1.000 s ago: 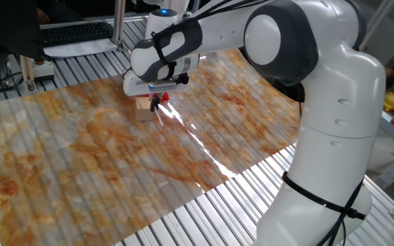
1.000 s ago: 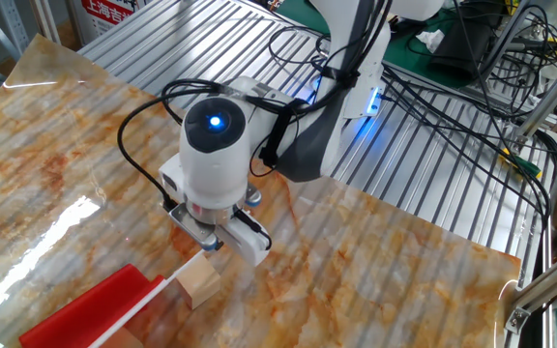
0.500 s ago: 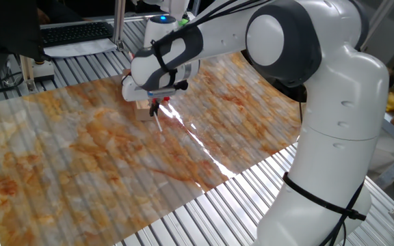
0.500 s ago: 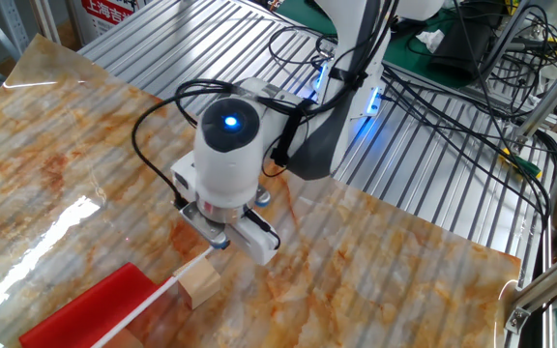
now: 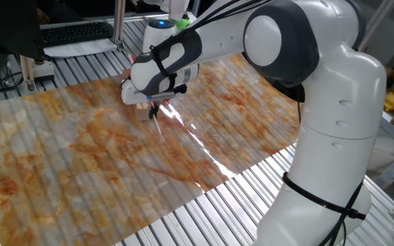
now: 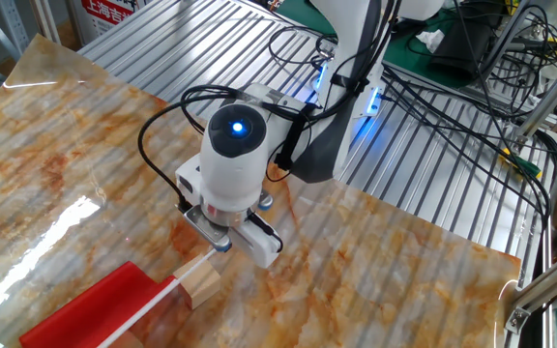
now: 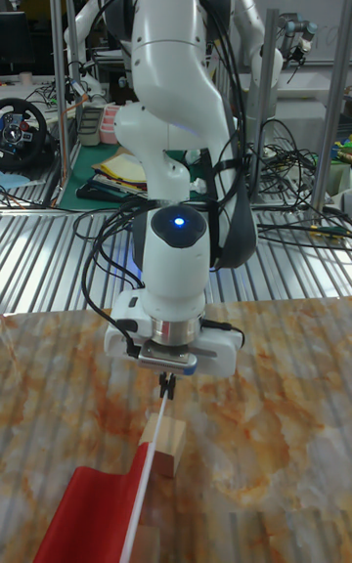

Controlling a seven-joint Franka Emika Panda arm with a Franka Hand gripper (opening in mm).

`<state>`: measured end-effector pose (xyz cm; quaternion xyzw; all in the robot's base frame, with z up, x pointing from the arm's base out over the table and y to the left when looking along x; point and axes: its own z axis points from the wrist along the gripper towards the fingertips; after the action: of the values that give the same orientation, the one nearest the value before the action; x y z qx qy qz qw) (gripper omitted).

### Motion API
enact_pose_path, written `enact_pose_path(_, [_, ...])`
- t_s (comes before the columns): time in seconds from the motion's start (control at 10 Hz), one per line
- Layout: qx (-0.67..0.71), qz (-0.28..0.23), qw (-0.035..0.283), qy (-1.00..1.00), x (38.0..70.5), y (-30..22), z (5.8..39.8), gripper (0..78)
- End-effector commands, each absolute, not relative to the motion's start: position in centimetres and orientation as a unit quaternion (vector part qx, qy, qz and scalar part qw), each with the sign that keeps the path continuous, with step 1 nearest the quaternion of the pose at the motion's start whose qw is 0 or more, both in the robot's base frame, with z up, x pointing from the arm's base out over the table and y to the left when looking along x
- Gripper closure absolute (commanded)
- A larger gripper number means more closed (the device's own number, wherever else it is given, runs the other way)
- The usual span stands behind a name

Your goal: Wave the flag

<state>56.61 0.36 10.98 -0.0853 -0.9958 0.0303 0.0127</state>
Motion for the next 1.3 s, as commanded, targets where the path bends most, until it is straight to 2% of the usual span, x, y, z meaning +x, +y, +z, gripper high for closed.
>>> enact_pose_path(0.1, [-0.078,0.029,0.020,-0.996,57.03,0.36,10.40,76.4])
enact_pose_path(0.9, [-0.067,0.031,0.035,-0.997,57.69,0.20,10.02,76.4])
enact_pose_path(1.3, [-0.079,0.032,0.032,-0.996,57.98,0.11,10.19,76.4])
